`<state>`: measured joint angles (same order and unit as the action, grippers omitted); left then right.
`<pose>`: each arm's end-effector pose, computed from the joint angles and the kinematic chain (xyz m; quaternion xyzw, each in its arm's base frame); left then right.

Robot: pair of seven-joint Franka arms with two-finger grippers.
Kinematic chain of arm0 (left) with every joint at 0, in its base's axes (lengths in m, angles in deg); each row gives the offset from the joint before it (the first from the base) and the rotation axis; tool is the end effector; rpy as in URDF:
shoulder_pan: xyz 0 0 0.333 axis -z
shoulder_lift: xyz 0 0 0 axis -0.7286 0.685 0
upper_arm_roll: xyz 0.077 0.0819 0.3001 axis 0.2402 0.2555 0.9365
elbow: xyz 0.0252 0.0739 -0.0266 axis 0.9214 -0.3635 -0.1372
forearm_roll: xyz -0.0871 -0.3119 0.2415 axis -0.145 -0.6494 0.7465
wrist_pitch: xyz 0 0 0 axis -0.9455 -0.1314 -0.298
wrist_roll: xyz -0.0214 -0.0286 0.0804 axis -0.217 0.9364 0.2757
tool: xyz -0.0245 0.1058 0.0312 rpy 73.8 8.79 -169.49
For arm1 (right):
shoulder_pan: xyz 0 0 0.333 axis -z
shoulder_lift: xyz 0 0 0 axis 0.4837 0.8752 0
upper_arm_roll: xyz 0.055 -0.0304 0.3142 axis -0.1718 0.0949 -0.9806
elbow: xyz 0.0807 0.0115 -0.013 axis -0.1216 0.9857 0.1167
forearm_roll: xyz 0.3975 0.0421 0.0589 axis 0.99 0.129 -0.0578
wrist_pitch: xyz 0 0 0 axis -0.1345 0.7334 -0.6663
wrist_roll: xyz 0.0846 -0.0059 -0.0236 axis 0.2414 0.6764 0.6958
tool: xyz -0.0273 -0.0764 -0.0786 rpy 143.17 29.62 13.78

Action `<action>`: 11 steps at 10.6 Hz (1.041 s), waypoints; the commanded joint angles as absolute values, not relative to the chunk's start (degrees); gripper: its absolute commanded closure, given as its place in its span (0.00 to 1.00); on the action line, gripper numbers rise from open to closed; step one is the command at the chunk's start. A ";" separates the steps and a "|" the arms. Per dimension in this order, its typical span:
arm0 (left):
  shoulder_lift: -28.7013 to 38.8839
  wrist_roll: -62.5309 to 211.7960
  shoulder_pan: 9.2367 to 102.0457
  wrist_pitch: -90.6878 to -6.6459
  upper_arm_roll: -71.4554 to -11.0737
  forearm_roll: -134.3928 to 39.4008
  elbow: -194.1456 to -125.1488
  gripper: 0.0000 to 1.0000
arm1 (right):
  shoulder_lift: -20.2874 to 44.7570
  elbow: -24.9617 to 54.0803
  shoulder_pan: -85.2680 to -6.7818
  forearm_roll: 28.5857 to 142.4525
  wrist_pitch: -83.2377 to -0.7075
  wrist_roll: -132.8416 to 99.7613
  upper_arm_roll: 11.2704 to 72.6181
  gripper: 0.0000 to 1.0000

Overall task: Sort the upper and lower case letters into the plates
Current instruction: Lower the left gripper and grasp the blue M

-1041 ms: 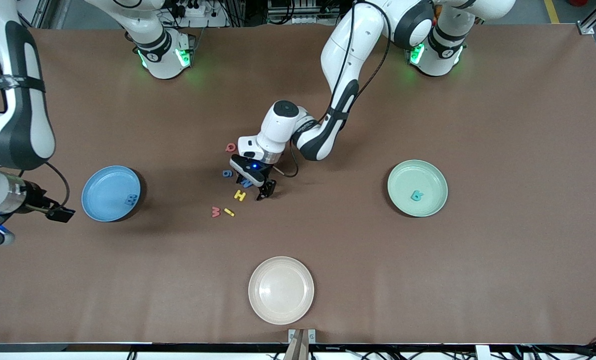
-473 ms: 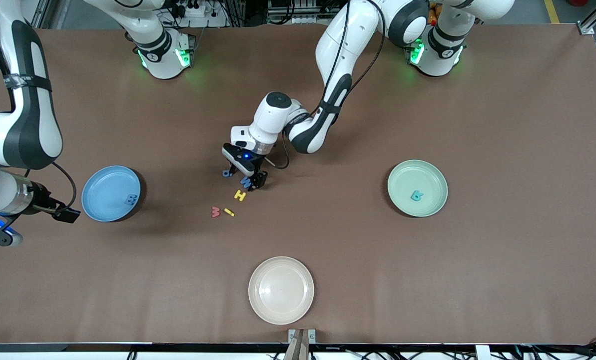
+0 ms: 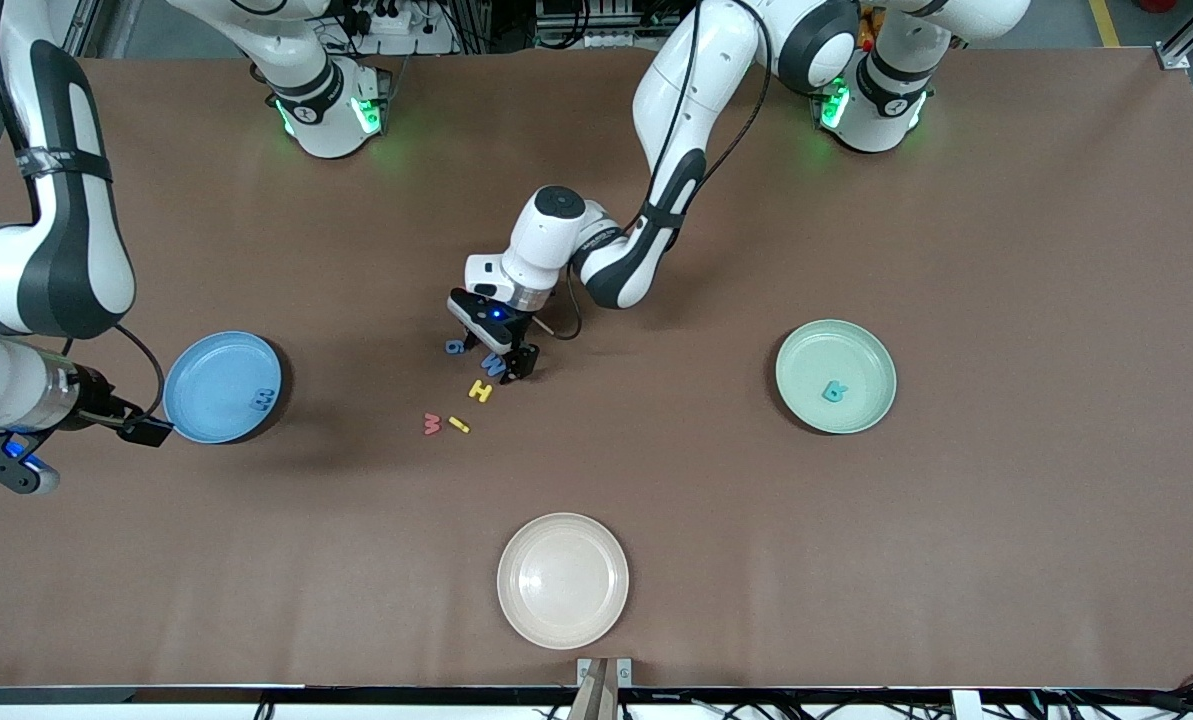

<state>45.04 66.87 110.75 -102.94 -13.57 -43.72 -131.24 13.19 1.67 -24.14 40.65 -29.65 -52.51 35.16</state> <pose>0.4298 -0.6694 0.1231 0.8841 -0.3539 0.2708 0.1405 0.6785 -0.0554 0.4074 0.9570 -0.2761 -0.0474 0.0748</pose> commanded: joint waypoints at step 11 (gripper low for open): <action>41.26 68.34 110.49 -102.71 -13.53 -42.46 -137.10 0.56 | 13.64 1.05 -24.09 41.38 -29.45 -52.07 35.00 0.00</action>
